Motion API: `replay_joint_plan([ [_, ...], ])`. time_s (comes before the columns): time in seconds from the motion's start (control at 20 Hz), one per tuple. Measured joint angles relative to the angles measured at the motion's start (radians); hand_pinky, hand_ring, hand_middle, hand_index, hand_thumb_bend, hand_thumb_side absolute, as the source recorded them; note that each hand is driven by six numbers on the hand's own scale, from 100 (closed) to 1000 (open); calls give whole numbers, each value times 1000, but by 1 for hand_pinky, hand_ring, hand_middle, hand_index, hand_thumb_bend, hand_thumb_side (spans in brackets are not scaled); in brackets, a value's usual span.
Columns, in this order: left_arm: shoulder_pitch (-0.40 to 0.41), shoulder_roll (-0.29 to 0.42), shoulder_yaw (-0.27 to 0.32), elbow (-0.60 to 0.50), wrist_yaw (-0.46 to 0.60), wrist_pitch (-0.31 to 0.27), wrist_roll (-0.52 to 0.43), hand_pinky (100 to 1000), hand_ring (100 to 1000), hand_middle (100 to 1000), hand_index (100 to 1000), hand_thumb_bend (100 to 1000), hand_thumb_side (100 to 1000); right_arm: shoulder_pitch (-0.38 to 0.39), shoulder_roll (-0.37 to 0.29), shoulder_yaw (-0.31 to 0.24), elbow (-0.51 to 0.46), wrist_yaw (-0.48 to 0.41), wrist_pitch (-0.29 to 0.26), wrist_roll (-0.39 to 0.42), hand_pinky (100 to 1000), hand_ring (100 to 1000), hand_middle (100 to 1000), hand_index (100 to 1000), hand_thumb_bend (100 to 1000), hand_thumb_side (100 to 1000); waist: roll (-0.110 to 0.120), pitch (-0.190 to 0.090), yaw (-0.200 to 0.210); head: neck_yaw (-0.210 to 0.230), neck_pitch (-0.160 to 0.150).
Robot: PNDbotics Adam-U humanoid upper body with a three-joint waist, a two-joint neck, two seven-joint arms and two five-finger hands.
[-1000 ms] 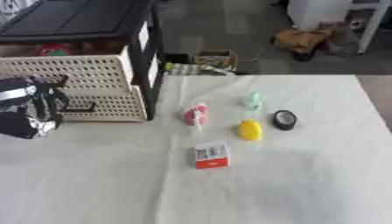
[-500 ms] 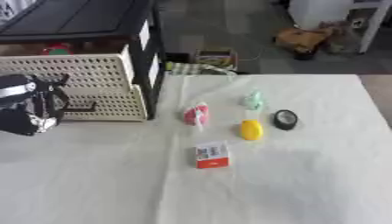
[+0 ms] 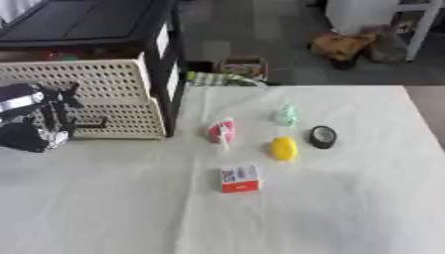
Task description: Pick up objects from table and place into drawer.
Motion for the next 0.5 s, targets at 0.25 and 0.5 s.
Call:
replay_joint_plan([
  [0.25,0,-1,-4,0,10,-1,0,270,549,755,938,105,408,0,1,0,0,-1,0,1,724,669,546,747,438,759,-2,-1,0,2,0],
  [0.5,27,-5,-10,-16,28,-28,-19,228,505,794,978,105,408,0,2,0,0,-5,1,3,724,670,548,747,439,758,-9,-21,7,3,1],
])
